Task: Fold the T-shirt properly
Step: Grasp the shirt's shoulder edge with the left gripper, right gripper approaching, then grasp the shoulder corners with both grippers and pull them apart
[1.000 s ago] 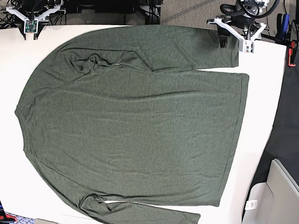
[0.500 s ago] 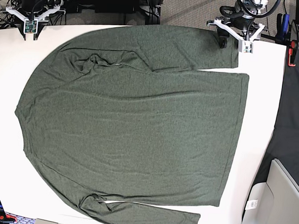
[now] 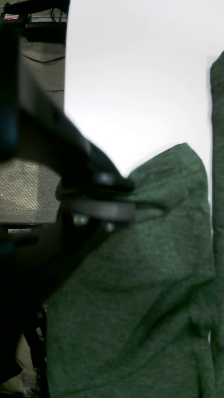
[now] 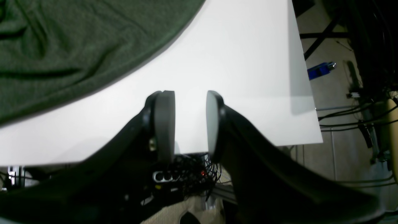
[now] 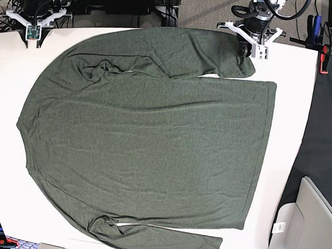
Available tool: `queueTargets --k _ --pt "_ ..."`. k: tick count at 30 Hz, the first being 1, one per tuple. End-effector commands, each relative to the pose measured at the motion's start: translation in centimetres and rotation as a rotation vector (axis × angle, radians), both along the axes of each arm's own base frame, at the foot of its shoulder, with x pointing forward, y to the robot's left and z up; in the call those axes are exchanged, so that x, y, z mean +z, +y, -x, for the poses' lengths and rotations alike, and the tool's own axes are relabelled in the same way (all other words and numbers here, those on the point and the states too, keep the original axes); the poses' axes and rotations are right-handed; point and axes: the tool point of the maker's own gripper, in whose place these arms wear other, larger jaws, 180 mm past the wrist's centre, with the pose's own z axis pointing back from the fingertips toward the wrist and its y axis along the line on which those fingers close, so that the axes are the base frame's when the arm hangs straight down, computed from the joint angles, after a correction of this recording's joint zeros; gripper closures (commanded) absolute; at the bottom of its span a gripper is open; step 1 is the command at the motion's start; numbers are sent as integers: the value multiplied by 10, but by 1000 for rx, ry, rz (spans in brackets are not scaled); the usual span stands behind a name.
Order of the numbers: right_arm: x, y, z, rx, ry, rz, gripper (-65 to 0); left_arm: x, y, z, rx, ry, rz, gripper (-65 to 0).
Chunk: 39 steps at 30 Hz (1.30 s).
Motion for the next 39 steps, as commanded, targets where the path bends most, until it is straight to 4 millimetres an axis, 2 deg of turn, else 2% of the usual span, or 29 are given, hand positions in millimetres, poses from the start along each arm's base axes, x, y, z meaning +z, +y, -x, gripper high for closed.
queueTargets --k 1,5,10,12,17,20,23,30,39 --pt "12 -1 -6 10 -42 19 -178 -15 -10 21 -19 111 41 0" --pt "5 -7 -13 -60 -12 -36 -179 -6 -10 14 -24 80 39 0" --pt "-9 -7 -22 -197 24 -290 -180 6 -11 6 -29 44 39 0" --pt "-13 -4 -24 -233 37 -397 -184 7 -3 6 -6 40 28 0" --pt "-15 4 -26 -295 29 -649 -319 7 3 6 5 40 18 0" --pt "-10 13 -35 -287 -3 -756 -342 7 3 6 5 40 18 0" --pt "-7 16 -43 -282 -25 -786 -342 7 3 6 5 40 18 0" --pt "-31 11 -46 -330 1 -827 -341 7 2 6 3 42 20 0" --pt "-68 29 -50 -389 49 -926 -340 7 1 7 0 45 22 0"
